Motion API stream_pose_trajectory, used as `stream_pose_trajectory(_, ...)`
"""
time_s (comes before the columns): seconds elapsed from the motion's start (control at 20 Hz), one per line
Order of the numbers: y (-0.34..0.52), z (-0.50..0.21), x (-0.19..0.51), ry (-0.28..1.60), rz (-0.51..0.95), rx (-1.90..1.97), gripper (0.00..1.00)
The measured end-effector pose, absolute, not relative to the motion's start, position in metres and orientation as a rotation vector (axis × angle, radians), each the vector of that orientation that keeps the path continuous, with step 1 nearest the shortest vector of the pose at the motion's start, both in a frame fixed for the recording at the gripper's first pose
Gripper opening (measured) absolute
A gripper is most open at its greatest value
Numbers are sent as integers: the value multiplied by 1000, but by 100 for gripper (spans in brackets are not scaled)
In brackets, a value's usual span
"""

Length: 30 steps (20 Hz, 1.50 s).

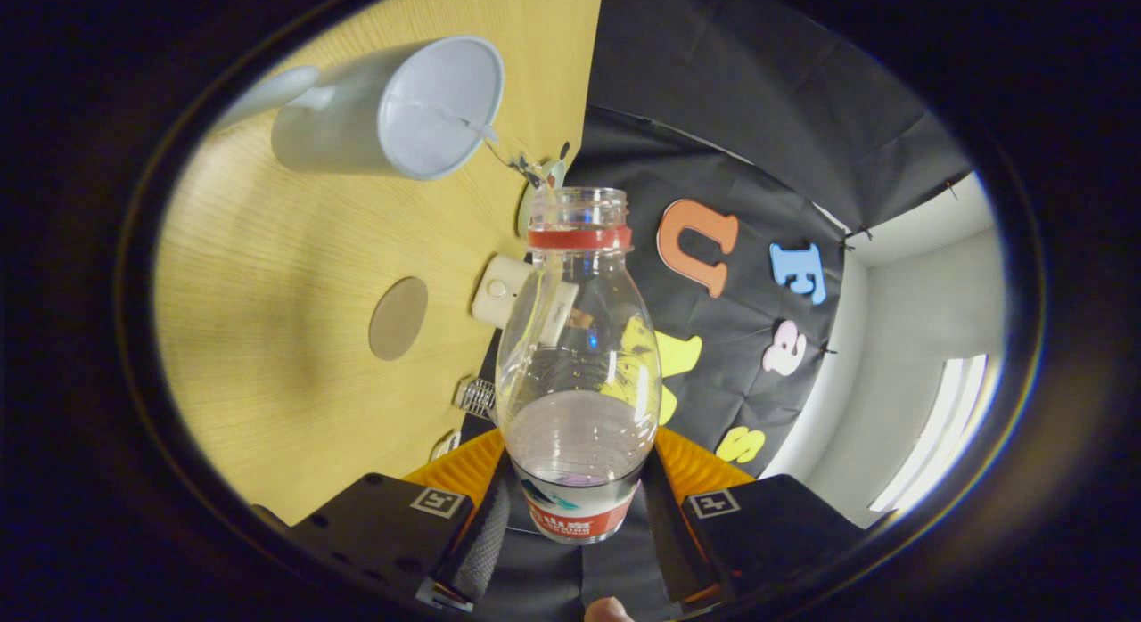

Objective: Take the bottle from table, then pour the juice into the cup, finally place the bottle on the coaster

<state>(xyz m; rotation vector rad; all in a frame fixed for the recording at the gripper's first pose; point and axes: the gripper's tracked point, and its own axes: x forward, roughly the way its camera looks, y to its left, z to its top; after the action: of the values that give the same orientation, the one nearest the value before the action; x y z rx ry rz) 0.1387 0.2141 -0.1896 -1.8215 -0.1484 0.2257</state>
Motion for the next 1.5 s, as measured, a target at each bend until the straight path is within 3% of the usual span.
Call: stream_pose_trajectory(1.5, 244, -142, 144, -295, 203, -2017, 76)
